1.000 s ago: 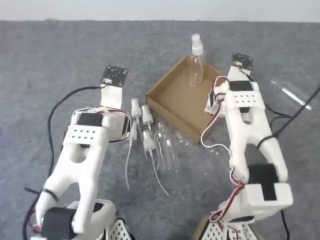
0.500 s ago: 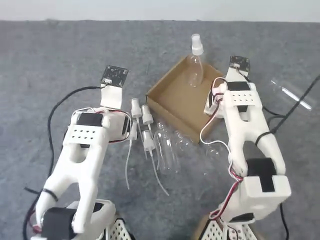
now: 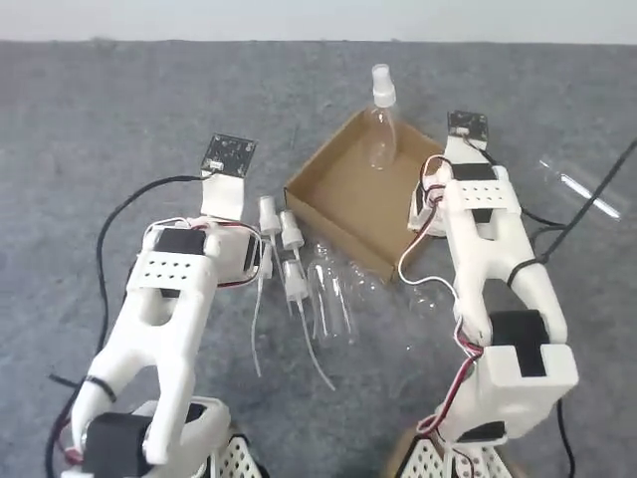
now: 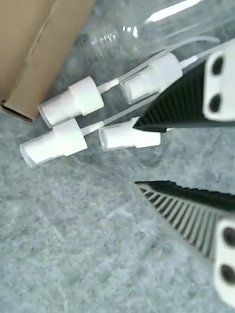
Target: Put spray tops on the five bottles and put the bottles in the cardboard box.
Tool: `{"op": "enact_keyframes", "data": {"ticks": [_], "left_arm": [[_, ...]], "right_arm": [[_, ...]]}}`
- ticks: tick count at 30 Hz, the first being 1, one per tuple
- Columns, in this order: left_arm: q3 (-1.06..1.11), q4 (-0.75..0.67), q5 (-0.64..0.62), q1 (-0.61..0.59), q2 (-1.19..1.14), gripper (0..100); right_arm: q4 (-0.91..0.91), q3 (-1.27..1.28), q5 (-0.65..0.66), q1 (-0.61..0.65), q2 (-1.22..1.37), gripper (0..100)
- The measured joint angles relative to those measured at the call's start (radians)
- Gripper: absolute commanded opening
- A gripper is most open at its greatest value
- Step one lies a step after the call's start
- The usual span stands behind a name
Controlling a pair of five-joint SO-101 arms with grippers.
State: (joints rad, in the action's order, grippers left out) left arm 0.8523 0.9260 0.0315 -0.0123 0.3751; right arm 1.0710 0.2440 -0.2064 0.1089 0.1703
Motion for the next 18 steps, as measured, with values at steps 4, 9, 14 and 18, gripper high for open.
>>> {"op": "enact_keyframes", "data": {"ticks": [4,9,14,18], "left_arm": [[0.0,-0.002,0.0,0.0,0.0,15],[0.0,-0.002,0.0,0.0,0.0,15],[0.0,-0.002,0.0,0.0,0.0,15],[0.0,-0.002,0.0,0.0,0.0,15]], "right_arm": [[0.003,-0.046,0.112,-0.018,0.0,0.6],[0.003,-0.057,0.27,-0.029,0.0,0.7],[0.003,-0.057,0.416,-0.028,0.0,0.9],[0.006,-0.057,0.474,-0.031,0.0,0.9]]}}
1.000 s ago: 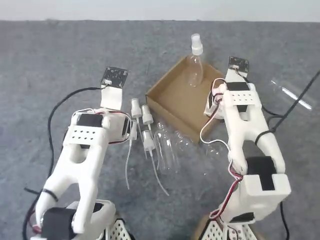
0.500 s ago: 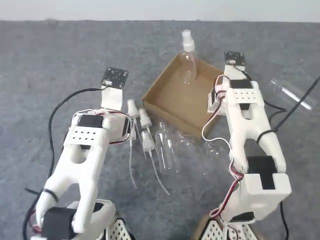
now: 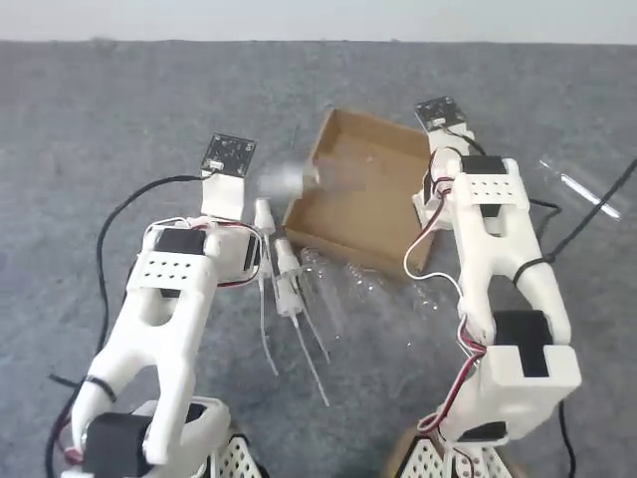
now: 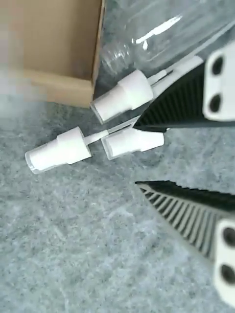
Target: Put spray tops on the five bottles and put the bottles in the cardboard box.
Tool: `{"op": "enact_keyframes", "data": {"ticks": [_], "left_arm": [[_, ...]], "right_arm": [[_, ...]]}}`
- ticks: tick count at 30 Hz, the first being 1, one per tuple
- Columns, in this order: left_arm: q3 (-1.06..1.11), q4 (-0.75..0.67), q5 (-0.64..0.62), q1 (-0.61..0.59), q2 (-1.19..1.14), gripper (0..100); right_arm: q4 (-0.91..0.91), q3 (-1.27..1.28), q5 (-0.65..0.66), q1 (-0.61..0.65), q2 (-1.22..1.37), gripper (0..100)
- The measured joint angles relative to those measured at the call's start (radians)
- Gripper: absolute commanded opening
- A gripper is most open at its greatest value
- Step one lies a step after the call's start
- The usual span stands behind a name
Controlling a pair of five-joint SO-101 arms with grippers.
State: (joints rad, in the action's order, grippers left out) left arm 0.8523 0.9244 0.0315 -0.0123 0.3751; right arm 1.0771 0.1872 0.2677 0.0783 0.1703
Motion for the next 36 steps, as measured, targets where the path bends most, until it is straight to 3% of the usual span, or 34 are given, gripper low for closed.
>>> {"op": "enact_keyframes", "data": {"ticks": [6,14,25,36], "left_arm": [[0.0,0.0,0.0,0.0,0.0,15],[0.0,-0.018,0.0,0.0,0.0,15],[0.0,-0.018,0.0,0.0,0.0,15],[0.009,-0.018,0.0,0.0,0.0,15]], "right_arm": [[0.003,-0.005,0.068,-0.046,0.034,0.9],[0.005,-0.037,0.278,-0.078,0.118,1.7],[0.008,-0.044,0.304,-0.078,0.121,28.7],[0.226,-0.209,0.315,-0.044,0.055,36.0]]}}
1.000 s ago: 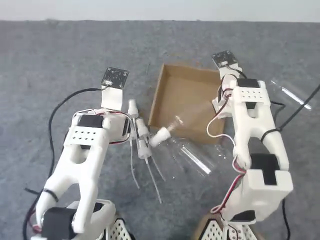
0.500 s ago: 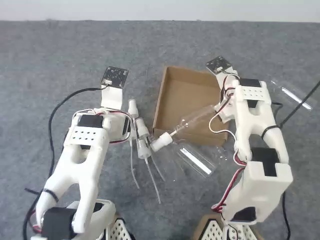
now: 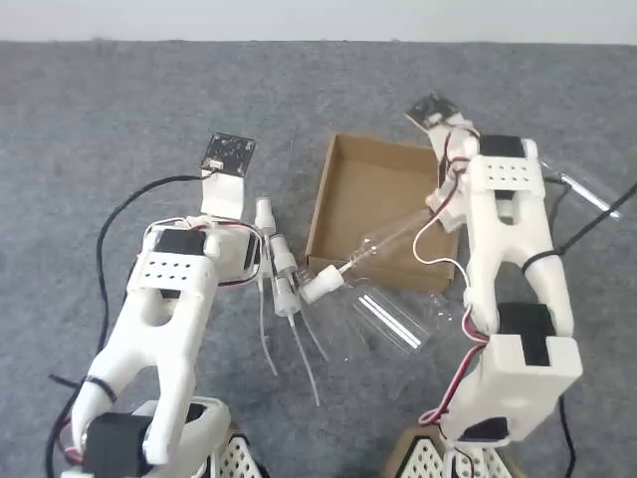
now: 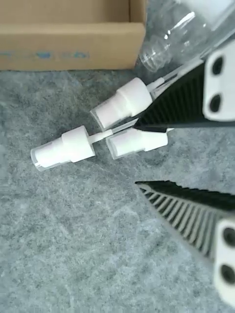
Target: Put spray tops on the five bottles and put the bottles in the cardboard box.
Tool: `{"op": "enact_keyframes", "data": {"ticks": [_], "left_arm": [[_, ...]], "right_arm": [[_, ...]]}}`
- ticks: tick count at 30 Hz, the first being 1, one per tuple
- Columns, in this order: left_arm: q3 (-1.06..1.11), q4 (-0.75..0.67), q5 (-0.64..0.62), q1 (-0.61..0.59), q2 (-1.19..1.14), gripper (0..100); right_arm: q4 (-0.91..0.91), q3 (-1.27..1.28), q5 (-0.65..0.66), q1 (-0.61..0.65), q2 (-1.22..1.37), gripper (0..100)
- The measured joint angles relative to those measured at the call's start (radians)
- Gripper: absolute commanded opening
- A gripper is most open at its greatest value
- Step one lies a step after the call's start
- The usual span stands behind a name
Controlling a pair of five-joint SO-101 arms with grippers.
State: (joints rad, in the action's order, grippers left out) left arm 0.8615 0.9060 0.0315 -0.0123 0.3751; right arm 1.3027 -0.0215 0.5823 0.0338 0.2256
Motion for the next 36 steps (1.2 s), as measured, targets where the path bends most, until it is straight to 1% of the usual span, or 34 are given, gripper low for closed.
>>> {"op": "enact_keyframes", "data": {"ticks": [4,7,11,13,15,17,22,26,36], "left_arm": [[0.009,0.0,0.0,0.002,0.0,15],[0.009,0.0,0.0,0.0,0.0,15],[0.009,0.0,0.0,0.0,0.0,15],[0.009,0.0,0.002,0.0,0.0,15],[0.009,0.0,0.017,0.0,0.0,15],[0.009,0.0,0.023,0.0,0.0,15],[0.009,0.0,0.028,0.0,0.0,15],[0.009,0.0,0.028,0.0,0.0,15],[0.009,0.0,0.028,0.0,0.0,15]], "right_arm": [[0.077,-0.097,0.017,0.038,-0.003,36.1],[0.121,-0.123,0.068,0.092,-0.003,36.2],[0.172,-0.124,0.207,0.153,-0.003,36.6],[0.187,-0.124,0.285,0.161,-0.003,39.8],[0.193,-0.124,0.341,0.164,-0.003,42.7],[0.193,-0.11,0.377,0.173,-0.005,43.1],[0.126,-0.002,0.439,0.203,-0.005,43.2],[0.071,0.068,0.462,0.247,-0.005,43.2],[-0.114,0.184,0.463,0.318,-0.005,43.1]]}}
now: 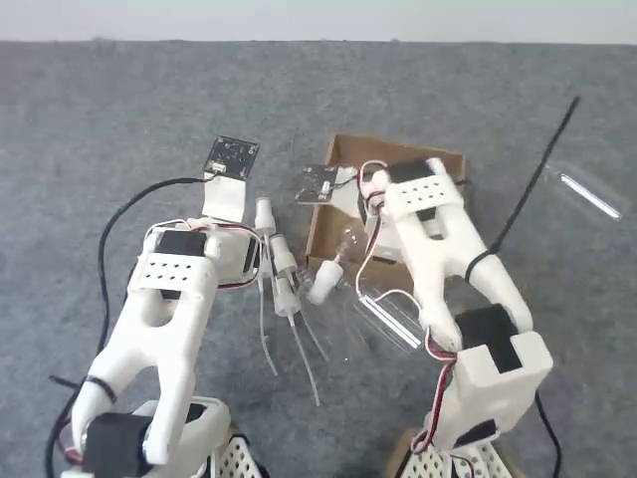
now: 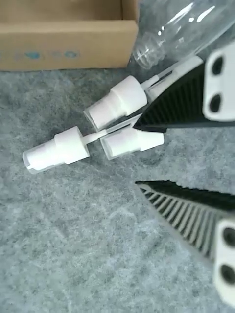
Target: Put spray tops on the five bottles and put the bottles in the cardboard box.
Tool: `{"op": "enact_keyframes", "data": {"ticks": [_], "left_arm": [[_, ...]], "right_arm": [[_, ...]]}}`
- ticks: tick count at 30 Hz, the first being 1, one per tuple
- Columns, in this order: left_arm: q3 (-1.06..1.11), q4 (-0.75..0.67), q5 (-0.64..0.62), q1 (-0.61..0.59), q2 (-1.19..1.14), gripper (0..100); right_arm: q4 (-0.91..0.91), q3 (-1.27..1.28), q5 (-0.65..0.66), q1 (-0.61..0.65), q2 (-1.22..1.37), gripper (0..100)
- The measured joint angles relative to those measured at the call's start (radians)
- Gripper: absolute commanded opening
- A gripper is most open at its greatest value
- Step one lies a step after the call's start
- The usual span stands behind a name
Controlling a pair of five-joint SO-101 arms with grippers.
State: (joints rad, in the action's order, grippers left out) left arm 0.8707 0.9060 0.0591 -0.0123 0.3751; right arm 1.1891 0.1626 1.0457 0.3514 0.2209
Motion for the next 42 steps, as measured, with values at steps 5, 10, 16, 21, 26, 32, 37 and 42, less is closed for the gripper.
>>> {"op": "enact_keyframes", "data": {"ticks": [5,10,16,21,26,32,37,42], "left_arm": [[0.0,0.0,0.0,0.0,0.0,15],[0.0,0.0,0.006,0.0,0.0,15],[0.0,0.0,0.006,0.0,0.0,15],[0.0,0.0,0.006,0.0,0.0,15],[0.0,0.0,0.006,0.0,0.0,15],[-0.014,0.0,0.006,-0.074,0.0,15],[-0.101,0.0,0.006,-0.213,0.0,15],[-0.173,0.044,0.009,-0.299,0.0,15]], "right_arm": [[-0.072,0.044,0.0,0.015,0.0,37.4],[-0.11,0.058,0.0,0.025,0.0,24.4],[-0.115,0.055,-0.052,0.031,-0.021,19.1],[-0.115,0.048,-0.092,0.031,-0.021,19.0],[-0.112,0.032,-0.109,0.031,-0.021,13.2],[-0.11,0.012,-0.181,0.031,-0.02,4.9],[-0.11,0.006,-0.199,0.029,-0.021,4.4],[-0.11,0.006,-0.206,0.029,-0.021,2.9]]}}
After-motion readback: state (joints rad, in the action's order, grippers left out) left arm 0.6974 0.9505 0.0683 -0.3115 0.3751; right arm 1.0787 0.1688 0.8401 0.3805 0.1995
